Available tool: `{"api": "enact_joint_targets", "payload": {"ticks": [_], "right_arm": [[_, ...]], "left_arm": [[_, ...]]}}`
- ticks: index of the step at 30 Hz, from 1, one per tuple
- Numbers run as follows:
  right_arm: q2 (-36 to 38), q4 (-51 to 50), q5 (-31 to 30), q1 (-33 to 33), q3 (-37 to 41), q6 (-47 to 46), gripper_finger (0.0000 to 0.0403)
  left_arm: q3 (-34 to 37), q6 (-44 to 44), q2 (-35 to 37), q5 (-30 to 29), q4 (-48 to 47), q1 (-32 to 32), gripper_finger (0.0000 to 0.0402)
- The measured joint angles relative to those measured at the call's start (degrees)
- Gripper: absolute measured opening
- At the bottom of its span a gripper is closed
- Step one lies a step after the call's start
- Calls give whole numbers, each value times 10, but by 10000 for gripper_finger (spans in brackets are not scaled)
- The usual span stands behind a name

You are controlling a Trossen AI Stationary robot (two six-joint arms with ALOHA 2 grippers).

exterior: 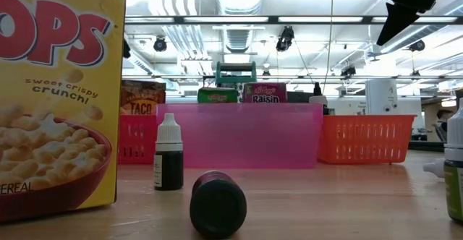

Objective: Pick & Place Kitchen Items
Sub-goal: Move the transparent food coloring bottle to the center of the table

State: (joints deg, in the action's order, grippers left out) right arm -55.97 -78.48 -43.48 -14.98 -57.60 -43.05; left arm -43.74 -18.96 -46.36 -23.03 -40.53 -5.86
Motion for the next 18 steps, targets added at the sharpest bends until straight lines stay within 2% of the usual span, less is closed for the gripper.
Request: {"api": "enact_joint_targets", "payload": {"ticks": [7, 12, 18], "right_arm": [[0, 0, 0, 0, 0, 0, 8], [0, 0, 0, 0, 0, 0, 8], [0, 0, 0, 0, 0, 0, 8]], "left_arm": [[2, 15, -1, 4, 40, -67, 206], [-2, -3, 1, -30, 29, -104, 206], [-1, -43, 2, -67, 18, -119, 206]]}}
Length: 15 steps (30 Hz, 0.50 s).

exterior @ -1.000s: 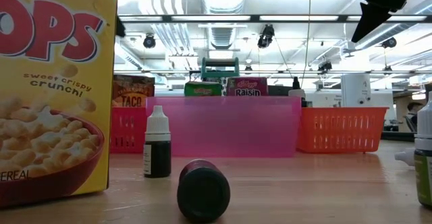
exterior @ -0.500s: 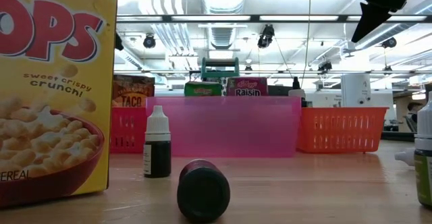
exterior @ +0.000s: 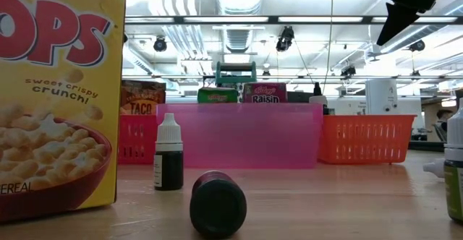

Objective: Pick & Place Kitchen Items
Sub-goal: Move the transparent food coloring bottle to the center of the table

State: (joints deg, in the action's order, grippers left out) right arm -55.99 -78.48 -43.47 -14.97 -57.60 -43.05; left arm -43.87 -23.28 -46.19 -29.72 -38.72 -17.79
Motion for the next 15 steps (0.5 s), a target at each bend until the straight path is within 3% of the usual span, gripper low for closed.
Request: {"api": "enact_joint_targets", "payload": {"ticks": [7, 15], "right_arm": [[0, 0, 0, 0, 0, 0, 8], [0, 0, 0, 0, 0, 0, 8]], "left_arm": [[0, -42, 0, -56, -36, 0, 206], [1, -67, 0, -63, -47, 0, 206]]}}
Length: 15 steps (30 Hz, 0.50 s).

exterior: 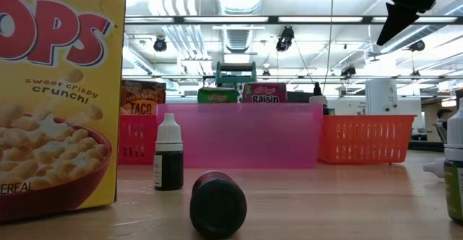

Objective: Pick & Place Kitchen Items
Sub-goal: Move the transparent food coloring bottle to the center of the table

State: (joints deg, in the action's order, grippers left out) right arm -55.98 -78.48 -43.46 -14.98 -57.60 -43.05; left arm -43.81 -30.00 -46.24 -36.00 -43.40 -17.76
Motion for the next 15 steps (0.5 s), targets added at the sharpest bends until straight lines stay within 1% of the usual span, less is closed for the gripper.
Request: {"api": "enact_joint_targets", "payload": {"ticks": [8, 10, 15], "right_arm": [[0, 0, 0, 0, 0, 0, 8], [0, 0, 0, 0, 0, 0, 8], [0, 0, 0, 0, 0, 0, 8]], "left_arm": [[0, -1, 0, -2, 0, 0, 206], [0, -3, 0, -12, 0, 0, 206], [0, -39, 0, -23, -8, 0, 206]]}}
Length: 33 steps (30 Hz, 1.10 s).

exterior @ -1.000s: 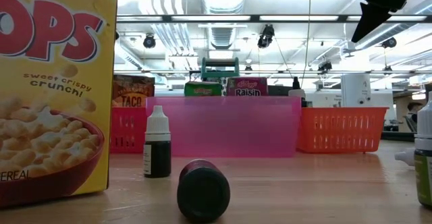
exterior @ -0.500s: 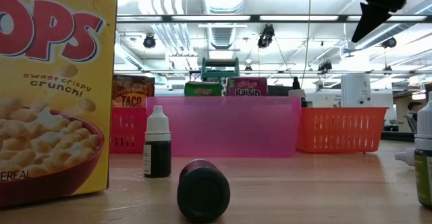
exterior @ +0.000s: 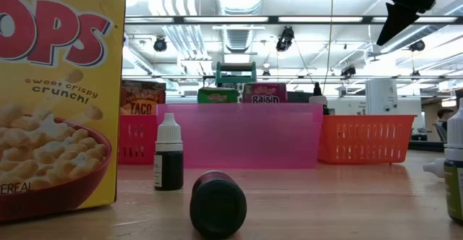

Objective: Pick & Place Kitchen Items
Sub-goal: Move the transparent food coloring bottle to the center of the table

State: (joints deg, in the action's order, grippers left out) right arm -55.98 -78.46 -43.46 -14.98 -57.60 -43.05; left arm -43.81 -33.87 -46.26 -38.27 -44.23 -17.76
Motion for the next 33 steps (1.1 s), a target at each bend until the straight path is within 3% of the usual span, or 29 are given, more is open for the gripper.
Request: {"api": "enact_joint_targets", "payload": {"ticks": [12, 17, 23, 33], "right_arm": [[0, 0, 0, 0, 0, 0, 8], [0, 0, 0, 0, 0, 0, 8], [0, 0, 0, 0, 0, 0, 8], [0, 0, 0, 0, 0, 0, 8]], "left_arm": [[0, -123, -6, -24, -40, 1, 206], [0, -129, -25, -24, -58, 1, 206], [-27, -90, -42, -20, -144, 9, 206], [-99, -82, -71, 55, -258, 23, 206]]}}
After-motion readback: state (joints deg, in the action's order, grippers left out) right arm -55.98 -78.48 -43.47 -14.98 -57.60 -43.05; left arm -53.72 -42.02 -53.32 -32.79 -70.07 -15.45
